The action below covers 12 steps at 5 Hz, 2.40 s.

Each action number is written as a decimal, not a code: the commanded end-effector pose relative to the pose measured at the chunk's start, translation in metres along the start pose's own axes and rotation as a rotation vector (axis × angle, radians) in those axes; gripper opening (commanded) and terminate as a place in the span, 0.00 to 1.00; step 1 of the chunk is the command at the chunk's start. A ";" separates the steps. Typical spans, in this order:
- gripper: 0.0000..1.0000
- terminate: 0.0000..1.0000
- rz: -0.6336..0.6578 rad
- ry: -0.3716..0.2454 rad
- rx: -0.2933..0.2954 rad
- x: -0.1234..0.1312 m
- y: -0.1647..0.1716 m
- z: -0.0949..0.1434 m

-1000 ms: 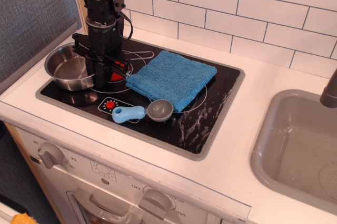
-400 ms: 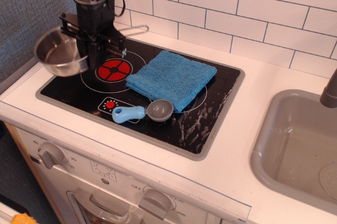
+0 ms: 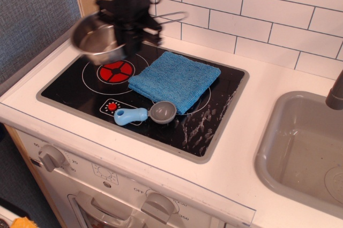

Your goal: Put the pot on the blue cloth.

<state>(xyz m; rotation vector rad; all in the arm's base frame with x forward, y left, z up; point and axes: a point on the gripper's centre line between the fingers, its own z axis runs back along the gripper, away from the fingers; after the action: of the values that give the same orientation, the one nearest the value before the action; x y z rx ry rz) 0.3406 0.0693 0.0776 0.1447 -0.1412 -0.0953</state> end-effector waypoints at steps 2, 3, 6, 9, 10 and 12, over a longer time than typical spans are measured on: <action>0.00 0.00 -0.213 -0.017 -0.012 0.041 -0.086 -0.013; 0.00 0.00 -0.232 0.030 -0.014 0.038 -0.094 -0.028; 1.00 0.00 -0.171 0.077 -0.001 0.016 -0.091 -0.023; 1.00 0.00 -0.107 -0.027 -0.024 0.007 -0.066 0.015; 1.00 0.00 -0.129 -0.092 -0.056 0.001 -0.056 0.035; 1.00 0.00 -0.129 -0.092 -0.056 0.001 -0.056 0.035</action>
<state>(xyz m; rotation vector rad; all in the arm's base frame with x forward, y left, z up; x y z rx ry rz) 0.3370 0.0095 0.0905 0.0849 -0.1771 -0.2323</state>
